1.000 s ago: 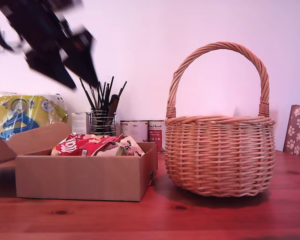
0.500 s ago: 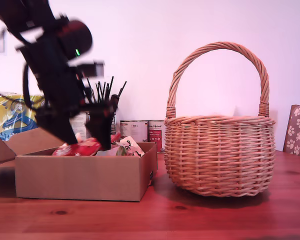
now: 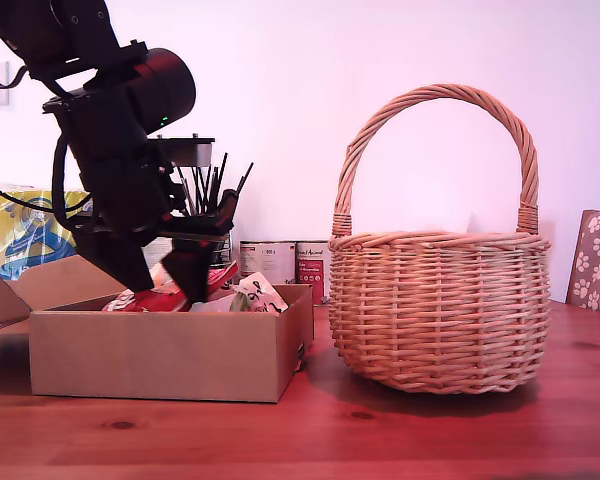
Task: Move the bags of Easter eggs from the cardboard box on the left into the woven basket on the right side.
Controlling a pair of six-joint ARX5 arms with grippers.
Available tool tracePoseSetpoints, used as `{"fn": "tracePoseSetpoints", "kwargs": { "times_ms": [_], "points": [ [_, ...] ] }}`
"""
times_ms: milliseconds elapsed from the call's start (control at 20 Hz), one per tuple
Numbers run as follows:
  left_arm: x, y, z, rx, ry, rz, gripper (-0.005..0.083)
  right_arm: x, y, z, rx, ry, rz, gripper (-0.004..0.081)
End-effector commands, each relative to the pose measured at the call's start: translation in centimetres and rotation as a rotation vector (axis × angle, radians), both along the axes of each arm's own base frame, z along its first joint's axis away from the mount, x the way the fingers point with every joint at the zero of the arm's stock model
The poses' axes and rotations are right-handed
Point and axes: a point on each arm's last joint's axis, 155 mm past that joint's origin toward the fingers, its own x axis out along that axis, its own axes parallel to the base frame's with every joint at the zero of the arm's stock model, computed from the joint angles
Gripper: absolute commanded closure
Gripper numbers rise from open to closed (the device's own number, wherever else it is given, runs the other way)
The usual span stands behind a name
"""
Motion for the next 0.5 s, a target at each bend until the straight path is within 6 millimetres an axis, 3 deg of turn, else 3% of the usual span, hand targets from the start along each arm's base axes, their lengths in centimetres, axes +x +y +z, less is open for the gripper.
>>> {"fn": "tracePoseSetpoints", "kwargs": {
  "times_ms": [0, 200, 450],
  "points": [
    [0.0, 0.2, -1.5, 0.014, 0.025, 0.001, 0.0653, -0.1, 0.0, -0.4, -0.007, 0.004, 0.005, 0.0783],
    [-0.1, 0.1, -0.6, 0.004, 0.015, -0.001, 0.0667, -0.2, -0.1, -0.5, -0.011, 0.01, 0.005, 0.0783],
    [-1.2, 0.4, 4.7, -0.026, -0.057, -0.029, 0.0667, -0.4, -0.2, -0.8, -0.022, 0.017, 0.011, 0.0782]
  ]
}}
